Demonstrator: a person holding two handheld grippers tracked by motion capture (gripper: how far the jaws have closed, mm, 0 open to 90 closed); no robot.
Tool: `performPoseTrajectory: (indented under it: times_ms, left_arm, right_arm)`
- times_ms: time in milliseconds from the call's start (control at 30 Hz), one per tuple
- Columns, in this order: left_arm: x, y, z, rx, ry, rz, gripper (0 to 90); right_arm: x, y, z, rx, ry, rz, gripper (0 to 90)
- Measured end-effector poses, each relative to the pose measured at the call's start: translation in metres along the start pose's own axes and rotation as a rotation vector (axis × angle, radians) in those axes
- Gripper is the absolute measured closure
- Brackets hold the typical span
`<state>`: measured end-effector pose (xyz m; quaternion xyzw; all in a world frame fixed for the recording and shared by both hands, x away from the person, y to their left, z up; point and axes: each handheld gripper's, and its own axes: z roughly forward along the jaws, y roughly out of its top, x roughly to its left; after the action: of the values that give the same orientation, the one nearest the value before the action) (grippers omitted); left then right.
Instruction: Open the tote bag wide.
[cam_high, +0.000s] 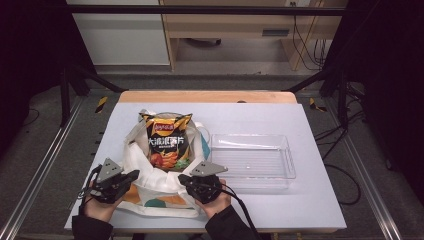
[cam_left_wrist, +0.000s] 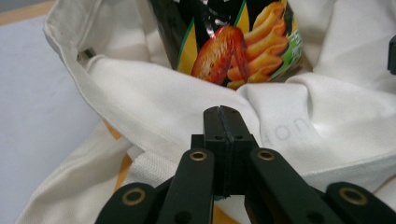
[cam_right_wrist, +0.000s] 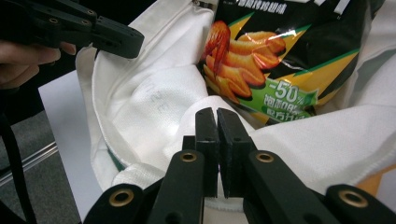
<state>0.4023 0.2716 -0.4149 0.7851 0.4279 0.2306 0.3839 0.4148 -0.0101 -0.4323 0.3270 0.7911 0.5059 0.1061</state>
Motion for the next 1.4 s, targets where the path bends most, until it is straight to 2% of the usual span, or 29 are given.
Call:
performPoseTrajectory:
  times_ms: [133,467,767,900,1200,1367,1400]
  left_arm:
    - [0.002,-0.008,0.005,0.029,-0.001,-0.003,89.8]
    - [-0.001,-0.021,0.015,0.090,0.014,0.029,89.8]
    - [-0.003,-0.026,0.021,0.120,0.019,0.041,89.7]
    - [-0.003,-0.026,0.023,0.131,0.017,0.045,89.7]
    - [-0.006,-0.028,0.029,0.172,0.028,0.064,89.7]
    - [-0.005,-0.028,0.029,0.173,0.024,0.063,89.7]
    - [-0.005,-0.028,0.029,0.174,0.022,0.058,89.7]
  right_arm:
    - [0.001,-0.005,0.002,0.008,0.002,0.004,87.6]
    - [0.000,-0.025,0.009,0.039,0.000,0.026,87.7]
    - [-0.001,-0.034,0.014,0.068,-0.024,0.026,88.6]
    - [-0.002,-0.039,0.016,0.090,-0.037,0.042,89.7]
    - [-0.002,-0.045,0.022,0.133,-0.056,0.022,90.0]
    - [-0.002,-0.043,0.020,0.120,-0.056,0.025,89.8]
    - [-0.003,-0.041,0.015,0.104,-0.088,0.011,90.0]
